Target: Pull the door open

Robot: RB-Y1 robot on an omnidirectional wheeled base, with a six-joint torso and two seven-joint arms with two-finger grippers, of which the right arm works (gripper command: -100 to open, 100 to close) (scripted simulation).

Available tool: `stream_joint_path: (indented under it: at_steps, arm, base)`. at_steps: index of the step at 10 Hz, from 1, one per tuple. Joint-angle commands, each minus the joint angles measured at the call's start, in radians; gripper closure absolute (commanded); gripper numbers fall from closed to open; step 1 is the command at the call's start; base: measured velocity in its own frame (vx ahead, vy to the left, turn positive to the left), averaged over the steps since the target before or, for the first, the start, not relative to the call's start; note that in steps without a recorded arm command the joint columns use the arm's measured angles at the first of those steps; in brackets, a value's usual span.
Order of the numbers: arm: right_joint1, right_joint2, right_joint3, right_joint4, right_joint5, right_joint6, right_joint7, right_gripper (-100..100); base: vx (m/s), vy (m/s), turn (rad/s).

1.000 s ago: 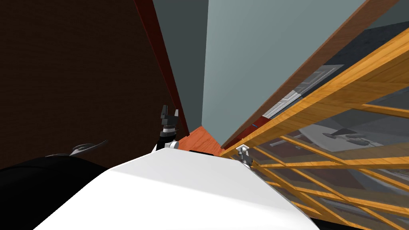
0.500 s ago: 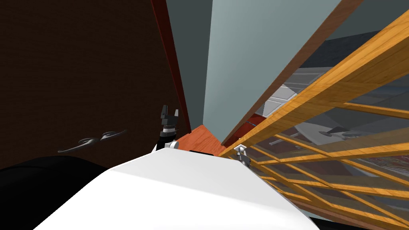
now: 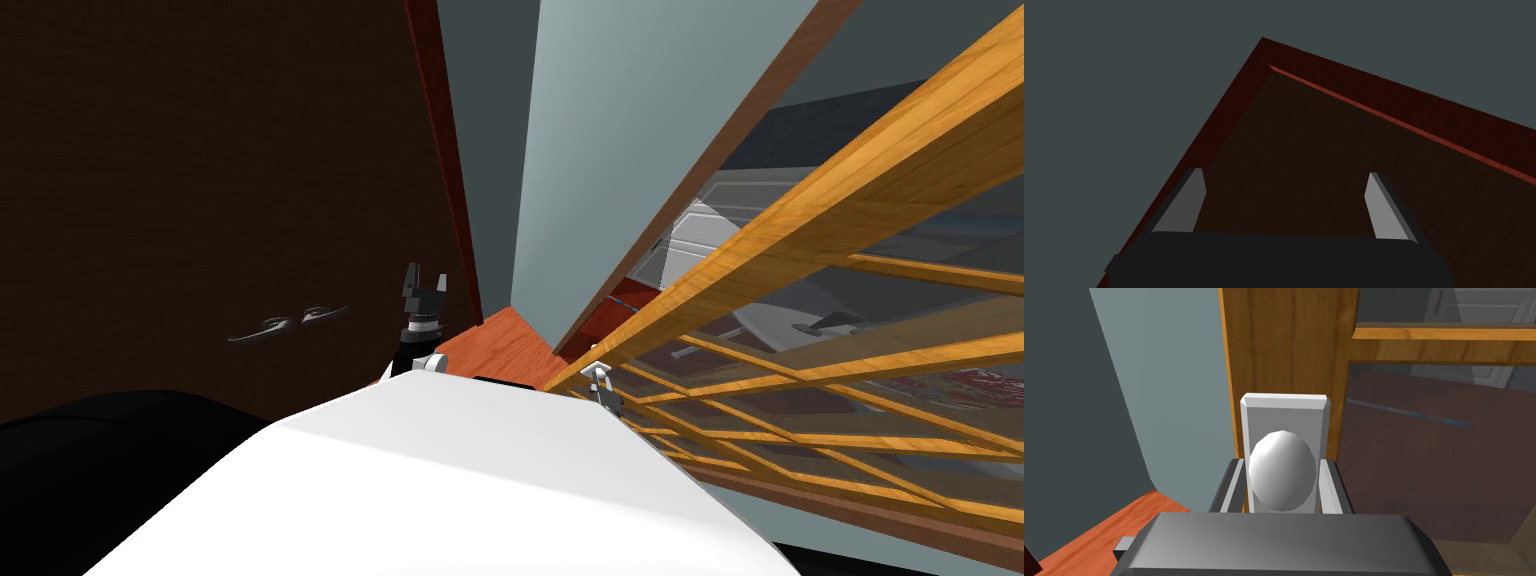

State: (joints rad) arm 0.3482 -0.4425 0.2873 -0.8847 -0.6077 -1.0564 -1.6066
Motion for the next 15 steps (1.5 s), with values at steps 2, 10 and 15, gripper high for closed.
stream_joint_path:
  at_steps: [2,10,15]
  arm:
    - [0.009,-0.004,0.014,-0.002,0.01,-0.01,-0.007,100]
    - [0.033,-0.048,0.084,0.001,0.062,-0.07,-0.057,100]
    - [0.03,-0.069,0.113,0.042,0.079,-0.116,-0.095,100]
  base:
    - [-0.173,-0.017,0.029]
    - [-0.206,-0.029,0.083]
    - [-0.195,-0.031,0.134]
